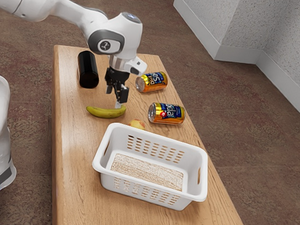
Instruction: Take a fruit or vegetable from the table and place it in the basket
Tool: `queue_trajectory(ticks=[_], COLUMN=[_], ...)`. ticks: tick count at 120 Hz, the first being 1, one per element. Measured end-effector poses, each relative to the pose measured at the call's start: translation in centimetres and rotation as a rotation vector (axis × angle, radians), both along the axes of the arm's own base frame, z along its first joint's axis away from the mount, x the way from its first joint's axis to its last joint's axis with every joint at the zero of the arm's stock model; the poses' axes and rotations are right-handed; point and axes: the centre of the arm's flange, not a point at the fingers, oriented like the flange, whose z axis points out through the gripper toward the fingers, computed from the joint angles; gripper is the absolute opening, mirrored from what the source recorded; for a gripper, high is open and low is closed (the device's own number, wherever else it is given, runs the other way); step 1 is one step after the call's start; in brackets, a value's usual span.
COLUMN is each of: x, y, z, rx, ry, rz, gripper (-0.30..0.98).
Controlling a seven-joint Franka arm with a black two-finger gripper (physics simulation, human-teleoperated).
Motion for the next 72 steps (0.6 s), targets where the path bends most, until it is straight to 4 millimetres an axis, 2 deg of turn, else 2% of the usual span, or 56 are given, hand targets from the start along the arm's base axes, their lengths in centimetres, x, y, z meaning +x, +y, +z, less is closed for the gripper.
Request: queue_trajectory(ticks=[32, 72], x=[0.3, 0.6], y=[0.0, -0.1], z=[-1.5, -2.3], rx=[0.020, 0.037], ry=[0.004, -0.021], rz=[-0.009, -0.017], gripper=[0.69, 0.68])
